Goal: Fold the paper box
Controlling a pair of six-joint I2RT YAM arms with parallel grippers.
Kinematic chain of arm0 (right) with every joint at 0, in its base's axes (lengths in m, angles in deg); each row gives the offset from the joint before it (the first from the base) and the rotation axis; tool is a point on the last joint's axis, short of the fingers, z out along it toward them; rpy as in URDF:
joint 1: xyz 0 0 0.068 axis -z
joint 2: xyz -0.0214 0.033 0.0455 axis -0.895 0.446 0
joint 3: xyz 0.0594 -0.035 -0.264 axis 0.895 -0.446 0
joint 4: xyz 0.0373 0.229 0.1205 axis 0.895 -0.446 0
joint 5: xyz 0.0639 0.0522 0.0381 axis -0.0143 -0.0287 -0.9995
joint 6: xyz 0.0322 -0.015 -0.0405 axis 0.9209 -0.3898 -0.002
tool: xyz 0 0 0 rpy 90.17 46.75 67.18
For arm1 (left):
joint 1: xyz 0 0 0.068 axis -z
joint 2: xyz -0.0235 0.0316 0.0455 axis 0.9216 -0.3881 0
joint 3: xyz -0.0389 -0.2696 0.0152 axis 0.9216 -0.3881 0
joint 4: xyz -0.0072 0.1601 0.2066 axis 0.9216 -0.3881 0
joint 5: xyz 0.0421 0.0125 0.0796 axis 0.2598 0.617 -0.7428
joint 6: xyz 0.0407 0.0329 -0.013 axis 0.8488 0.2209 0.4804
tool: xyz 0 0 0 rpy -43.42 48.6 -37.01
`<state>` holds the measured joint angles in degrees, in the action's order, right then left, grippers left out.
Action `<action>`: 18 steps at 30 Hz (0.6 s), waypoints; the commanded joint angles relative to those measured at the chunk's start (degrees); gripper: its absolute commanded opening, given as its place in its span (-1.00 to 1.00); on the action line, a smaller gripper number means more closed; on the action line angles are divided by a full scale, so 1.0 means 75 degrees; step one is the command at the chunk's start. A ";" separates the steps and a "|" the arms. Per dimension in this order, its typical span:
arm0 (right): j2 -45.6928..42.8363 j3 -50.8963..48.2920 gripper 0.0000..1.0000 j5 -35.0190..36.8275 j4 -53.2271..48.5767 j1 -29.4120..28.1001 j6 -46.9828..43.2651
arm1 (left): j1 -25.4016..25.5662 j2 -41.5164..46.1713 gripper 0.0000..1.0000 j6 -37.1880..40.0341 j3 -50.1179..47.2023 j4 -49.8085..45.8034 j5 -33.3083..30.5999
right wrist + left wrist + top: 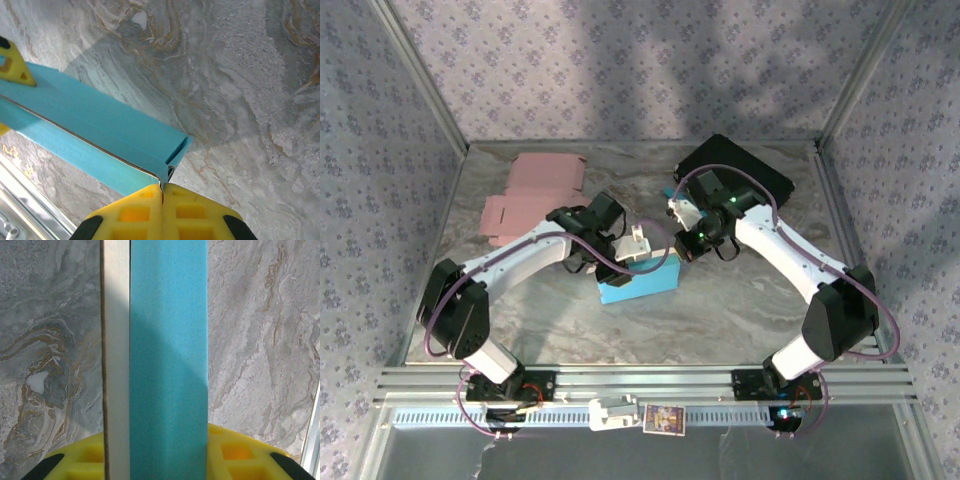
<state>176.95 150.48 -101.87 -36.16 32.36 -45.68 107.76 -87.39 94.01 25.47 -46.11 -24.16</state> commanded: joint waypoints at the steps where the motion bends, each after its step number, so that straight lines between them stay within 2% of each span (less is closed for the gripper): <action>1: -0.0255 -0.0119 -1.00 0.0253 0.0245 -0.0150 0.1101 | -0.0012 -0.0306 -0.62 -0.0283 0.0100 -0.0471 -0.0333; 8: -0.0551 -0.0788 -1.00 0.0744 0.0965 -0.0475 0.2062 | -0.0014 -0.0320 -0.63 -0.0382 0.0123 -0.0429 -0.0420; 18: -0.1489 -0.2409 -1.00 0.1637 0.2104 -0.0934 0.2073 | -0.0017 -0.0328 -0.62 -0.0515 0.0100 -0.0307 -0.0579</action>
<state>166.55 136.18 -91.36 -19.90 26.67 -31.50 107.76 -87.92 92.07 26.06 -46.11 -24.45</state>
